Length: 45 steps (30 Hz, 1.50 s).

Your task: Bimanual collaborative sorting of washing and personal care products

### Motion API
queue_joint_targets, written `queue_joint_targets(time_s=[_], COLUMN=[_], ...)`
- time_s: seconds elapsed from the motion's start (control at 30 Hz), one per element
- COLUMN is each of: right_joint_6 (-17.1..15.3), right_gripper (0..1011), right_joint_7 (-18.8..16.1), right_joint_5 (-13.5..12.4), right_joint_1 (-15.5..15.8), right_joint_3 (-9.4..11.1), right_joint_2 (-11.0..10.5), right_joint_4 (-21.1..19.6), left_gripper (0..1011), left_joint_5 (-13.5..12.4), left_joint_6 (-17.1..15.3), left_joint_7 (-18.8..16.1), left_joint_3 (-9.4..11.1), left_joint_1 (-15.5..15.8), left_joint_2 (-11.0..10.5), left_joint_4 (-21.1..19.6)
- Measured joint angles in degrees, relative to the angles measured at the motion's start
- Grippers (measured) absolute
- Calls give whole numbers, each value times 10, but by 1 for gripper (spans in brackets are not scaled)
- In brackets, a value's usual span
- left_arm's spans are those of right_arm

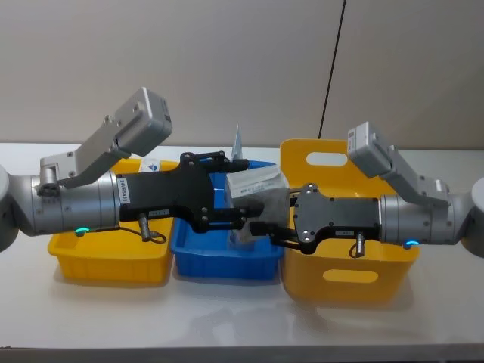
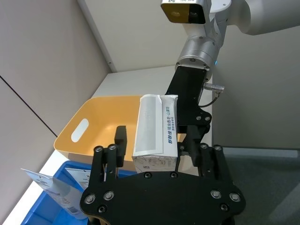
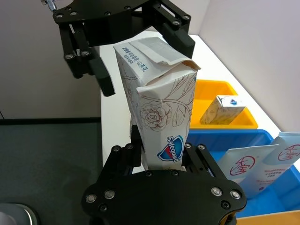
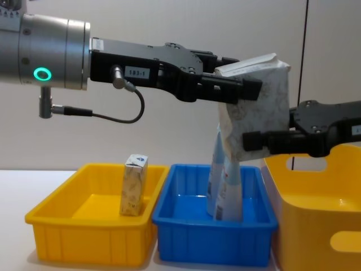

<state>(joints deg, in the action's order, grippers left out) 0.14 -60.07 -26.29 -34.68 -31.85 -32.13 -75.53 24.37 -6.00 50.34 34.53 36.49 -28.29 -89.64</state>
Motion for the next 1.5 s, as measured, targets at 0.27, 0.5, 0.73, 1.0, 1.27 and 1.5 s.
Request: queue_joint_targets(time_s=[0.27,0.5,0.73,1.0,1.27,1.5], right_joint_6=[0,1,2,5,11,16], right_gripper=[370,370,370,370,370,370], right_joint_7=[5,11,30,66,116,174], right_joint_5=[-3,-5,-10,-22,-33,-39], right_joint_1=[0,5,21,50,86,126], right_joint_3=[-2,-2,6,26,52,83], right_joint_2=[-2,-10,-23,-38,-55,-70], right_joint_4=[-2,-6,-18,-38,-63,-92], left_gripper=[921,1001,1001,1001,1001,1001], left_joint_5=[0,0,0,0,0,0], left_joint_6=[0,0,0,0,0,0], left_joint_7=[0,0,0,0,0,0], left_joint_3=[0,0,0,0,0,0], left_joint_1=[0,0,0,0,0,0], left_joint_2=[0,0,0,0,0,0], left_joint_4=[0,0,0,0,0,0])
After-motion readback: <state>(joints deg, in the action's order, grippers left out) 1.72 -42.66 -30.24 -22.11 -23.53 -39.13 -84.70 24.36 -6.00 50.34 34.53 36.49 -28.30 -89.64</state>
